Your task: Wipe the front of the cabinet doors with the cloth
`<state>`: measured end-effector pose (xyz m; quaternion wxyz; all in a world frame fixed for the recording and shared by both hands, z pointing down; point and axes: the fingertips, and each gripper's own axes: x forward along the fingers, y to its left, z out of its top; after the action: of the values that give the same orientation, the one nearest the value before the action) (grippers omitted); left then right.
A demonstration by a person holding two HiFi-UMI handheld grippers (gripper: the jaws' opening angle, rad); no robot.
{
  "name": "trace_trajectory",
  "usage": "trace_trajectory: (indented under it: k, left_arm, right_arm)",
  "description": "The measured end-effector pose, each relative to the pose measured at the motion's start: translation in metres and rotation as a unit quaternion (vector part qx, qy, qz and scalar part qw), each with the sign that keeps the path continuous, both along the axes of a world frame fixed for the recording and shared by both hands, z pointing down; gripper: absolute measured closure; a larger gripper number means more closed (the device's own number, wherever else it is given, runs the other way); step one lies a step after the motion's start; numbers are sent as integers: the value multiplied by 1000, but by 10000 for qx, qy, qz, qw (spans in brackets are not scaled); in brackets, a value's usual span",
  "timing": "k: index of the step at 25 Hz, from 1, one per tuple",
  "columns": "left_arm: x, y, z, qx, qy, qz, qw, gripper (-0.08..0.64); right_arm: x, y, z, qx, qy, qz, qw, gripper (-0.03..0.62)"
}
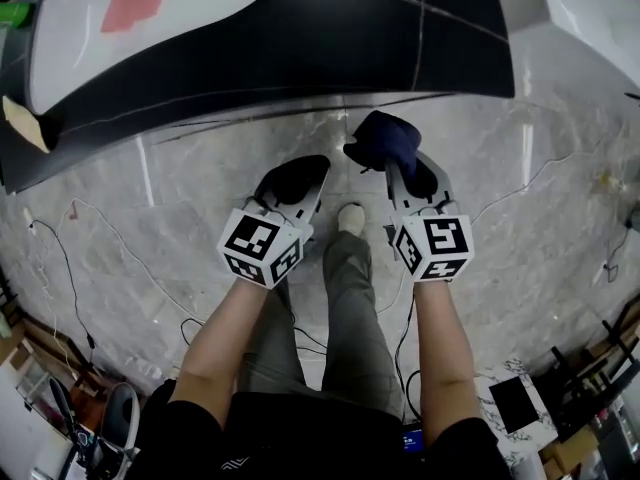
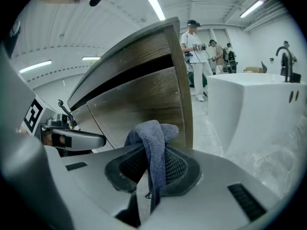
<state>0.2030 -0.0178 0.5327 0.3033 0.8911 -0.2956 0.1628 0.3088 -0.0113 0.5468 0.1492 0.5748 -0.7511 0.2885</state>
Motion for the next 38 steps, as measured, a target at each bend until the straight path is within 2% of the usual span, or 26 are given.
trace_trajectory:
  k: [18,28,38]
  left_arm:
    - [-121,13,-72,106,210,-596,9979,543]
    - [-192,22,-114,226,28,-880,9959,543]
    - [-235,45,-160,352,-100,-846,9957,543]
  right_arm:
    - [-119,-3,-78,232,-126,-449,9986,522]
    - [-190,12,-131,265,-317,-967,9945,522]
    - [-223,26,-189,302,-385,-1185,9917,522]
